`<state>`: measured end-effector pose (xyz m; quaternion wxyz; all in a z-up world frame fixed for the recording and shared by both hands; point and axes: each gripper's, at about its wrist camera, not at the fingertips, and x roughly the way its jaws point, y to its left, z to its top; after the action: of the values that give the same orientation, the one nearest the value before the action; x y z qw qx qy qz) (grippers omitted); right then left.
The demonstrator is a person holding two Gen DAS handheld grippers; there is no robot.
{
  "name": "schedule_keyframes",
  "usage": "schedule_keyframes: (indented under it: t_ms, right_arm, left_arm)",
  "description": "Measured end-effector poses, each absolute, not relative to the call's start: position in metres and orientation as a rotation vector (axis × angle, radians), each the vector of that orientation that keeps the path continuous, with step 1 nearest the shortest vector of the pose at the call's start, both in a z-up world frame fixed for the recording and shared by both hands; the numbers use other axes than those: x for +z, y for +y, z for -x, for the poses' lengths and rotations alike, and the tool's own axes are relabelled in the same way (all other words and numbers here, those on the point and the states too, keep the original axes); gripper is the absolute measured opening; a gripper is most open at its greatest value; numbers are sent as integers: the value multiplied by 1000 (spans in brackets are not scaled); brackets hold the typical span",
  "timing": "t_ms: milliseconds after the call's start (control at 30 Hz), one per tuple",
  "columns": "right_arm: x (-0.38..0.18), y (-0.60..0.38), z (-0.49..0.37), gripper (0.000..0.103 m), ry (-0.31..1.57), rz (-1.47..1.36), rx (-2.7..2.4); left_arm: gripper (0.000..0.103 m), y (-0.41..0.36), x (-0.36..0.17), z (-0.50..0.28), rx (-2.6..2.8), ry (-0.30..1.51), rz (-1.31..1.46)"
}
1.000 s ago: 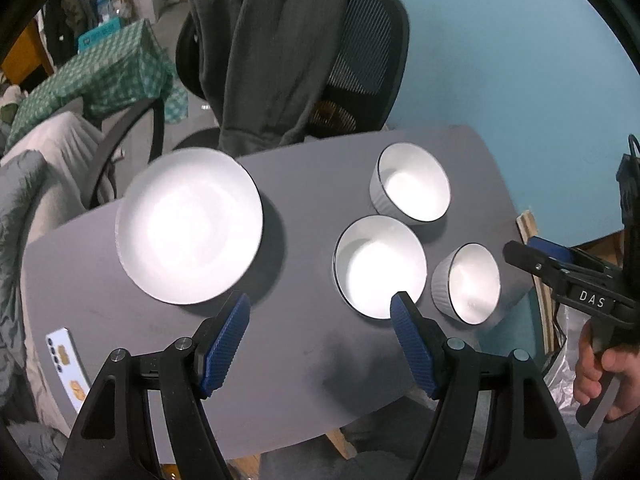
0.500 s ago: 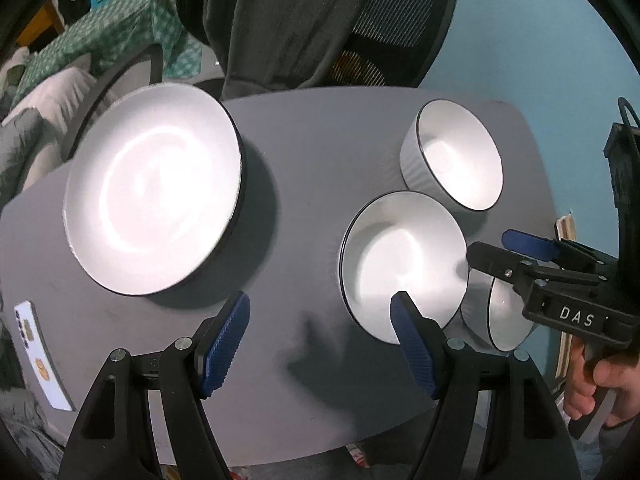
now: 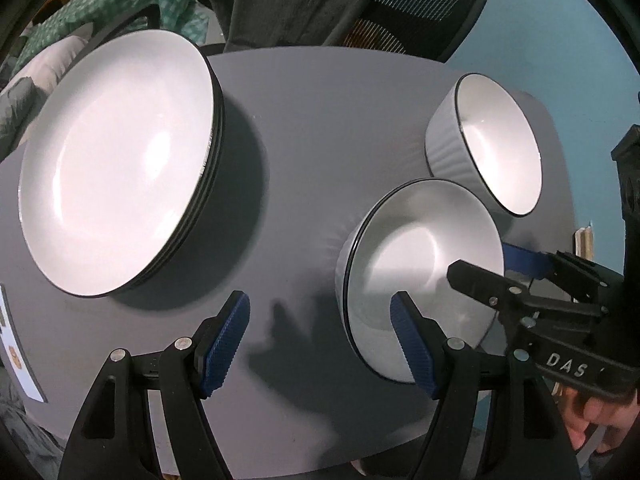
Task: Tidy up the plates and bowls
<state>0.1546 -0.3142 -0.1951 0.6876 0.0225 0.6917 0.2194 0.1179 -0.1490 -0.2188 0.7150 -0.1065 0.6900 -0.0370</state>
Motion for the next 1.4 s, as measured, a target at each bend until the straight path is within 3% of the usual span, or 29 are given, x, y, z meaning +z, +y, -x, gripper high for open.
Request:
schedule_keyframes:
  t_ms: [433, 500, 600, 767, 900, 967, 1400]
  right_arm:
    - [-208, -301, -157, 36, 1582, 31, 516]
    - [-210, -302, -157, 30, 1590, 36, 522]
    - [-211, -302, -155, 22, 1589, 39, 534]
    - [-211, -304, -156, 20, 1591, 25, 525]
    - [-213, -311, -158, 16, 1607, -7, 505]
    - [-215, -310, -164, 15, 1613, -17, 499]
    - [-208, -317, -155, 9, 1615, -72, 479]
  left_arm:
    - [74, -149, -240, -119, -65, 1558, 265]
    - [70, -151, -243, -123, -65, 1560, 269]
    - [52, -151, -247, -125, -67, 1572, 270]
    - [29, -152, -251, -127, -85, 1591, 295]
    - [22, -154, -249, -129, -104, 1591, 297]
    - [13, -156, -249, -129, -121, 1595, 309]
    - [12, -154, -247, -130, -105, 1620, 281]
